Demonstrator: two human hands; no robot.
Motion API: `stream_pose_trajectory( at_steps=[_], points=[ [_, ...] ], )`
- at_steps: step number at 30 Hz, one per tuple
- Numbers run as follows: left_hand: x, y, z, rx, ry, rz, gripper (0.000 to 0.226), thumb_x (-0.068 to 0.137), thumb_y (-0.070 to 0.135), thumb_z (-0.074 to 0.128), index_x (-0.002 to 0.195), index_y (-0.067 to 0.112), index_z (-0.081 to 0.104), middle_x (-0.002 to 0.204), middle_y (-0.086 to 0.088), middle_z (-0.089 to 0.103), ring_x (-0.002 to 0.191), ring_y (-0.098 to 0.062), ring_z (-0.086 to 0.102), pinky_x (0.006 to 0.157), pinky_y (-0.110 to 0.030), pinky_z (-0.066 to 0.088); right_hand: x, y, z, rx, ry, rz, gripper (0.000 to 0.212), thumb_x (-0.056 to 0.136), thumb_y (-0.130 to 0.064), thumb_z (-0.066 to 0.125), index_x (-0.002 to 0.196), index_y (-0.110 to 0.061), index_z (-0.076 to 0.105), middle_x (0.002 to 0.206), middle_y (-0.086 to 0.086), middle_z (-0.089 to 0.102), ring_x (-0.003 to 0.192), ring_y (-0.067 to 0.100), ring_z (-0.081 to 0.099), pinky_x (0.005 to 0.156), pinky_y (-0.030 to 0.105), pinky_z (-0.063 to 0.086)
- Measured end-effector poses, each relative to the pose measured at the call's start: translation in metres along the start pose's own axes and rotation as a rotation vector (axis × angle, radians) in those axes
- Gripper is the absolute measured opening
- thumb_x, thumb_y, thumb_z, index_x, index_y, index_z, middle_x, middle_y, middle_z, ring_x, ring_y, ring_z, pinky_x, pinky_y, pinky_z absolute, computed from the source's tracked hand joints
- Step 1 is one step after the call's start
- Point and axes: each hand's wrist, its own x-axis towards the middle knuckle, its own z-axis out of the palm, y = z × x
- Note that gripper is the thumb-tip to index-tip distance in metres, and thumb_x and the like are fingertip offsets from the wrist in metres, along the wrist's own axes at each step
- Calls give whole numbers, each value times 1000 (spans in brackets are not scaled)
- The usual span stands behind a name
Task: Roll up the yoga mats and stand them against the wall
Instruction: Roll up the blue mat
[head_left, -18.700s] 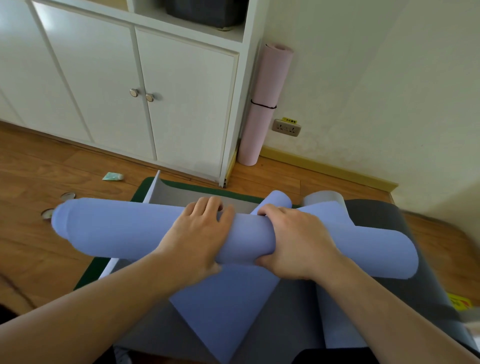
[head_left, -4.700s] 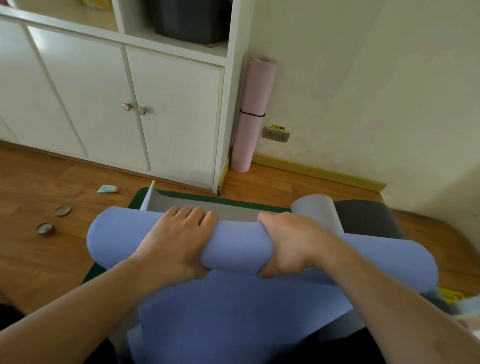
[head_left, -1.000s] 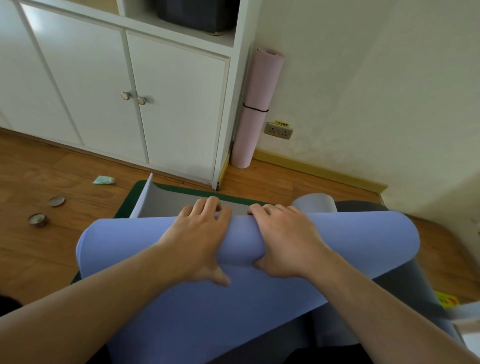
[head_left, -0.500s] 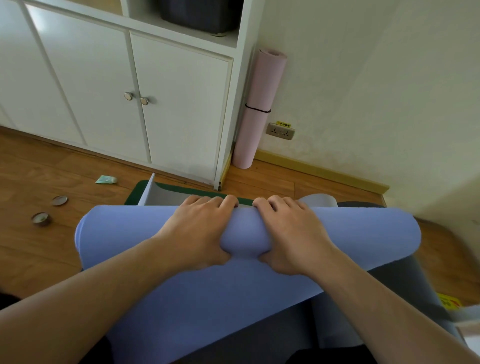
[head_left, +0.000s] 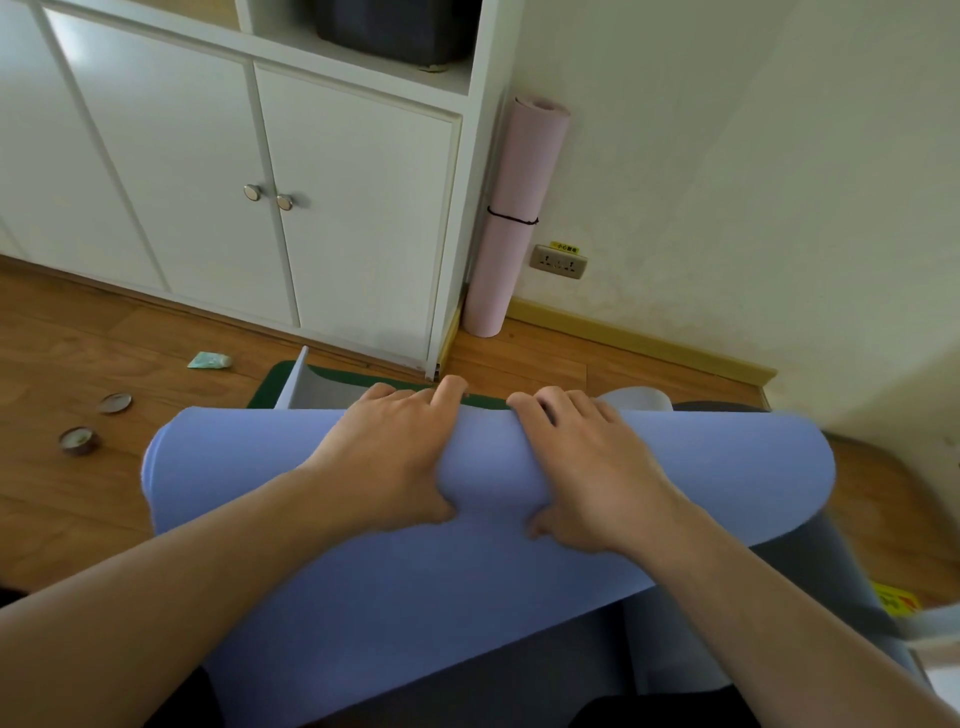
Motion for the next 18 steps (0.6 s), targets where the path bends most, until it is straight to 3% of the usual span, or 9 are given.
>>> stream_pose_trajectory(
  at_steps=[3,6,8,12,16,18],
  points=[
    [-4,-2,-1,14,-46,28,86,65,69,75,133,33,37,124,13,60,111,-15,59,103,-34,44,4,-3,2,17,30,-5,101,67,-61,85,145,-29,31,134,-3,49,121,24,51,103,40,45],
    [-9,0,1,173,-58,42,111,65,79,72,152,25,29,147,1,41,133,-23,44,115,-39,37,6,-2,-1,78,67,16,87,67,-62,80,137,-33,37,126,-7,56,116,21,56,96,37,46],
    [-8,5,3,250,-50,22,122,63,82,75,155,20,25,148,-4,37,135,-27,39,116,-41,37,5,-1,-2,123,77,31,84,66,-63,78,134,-35,38,121,-10,59,112,19,58,93,36,46],
    [-4,7,5,193,27,22,104,62,63,87,143,19,39,136,-1,54,122,-26,53,107,-40,46,5,-1,-1,140,60,37,93,67,-65,78,143,-35,34,129,-8,56,119,21,57,101,39,47],
    [0,2,-2,121,68,19,84,72,60,83,137,27,42,133,7,60,122,-20,58,112,-37,41,2,2,-3,53,33,30,119,65,-66,87,156,-27,21,143,-2,40,132,25,42,116,41,37],
    [2,-1,-5,93,87,33,81,72,61,81,135,28,43,131,8,61,119,-19,59,111,-37,40,4,2,-4,23,42,41,118,65,-65,88,155,-26,23,141,-1,41,130,26,44,114,41,39]
  ],
)
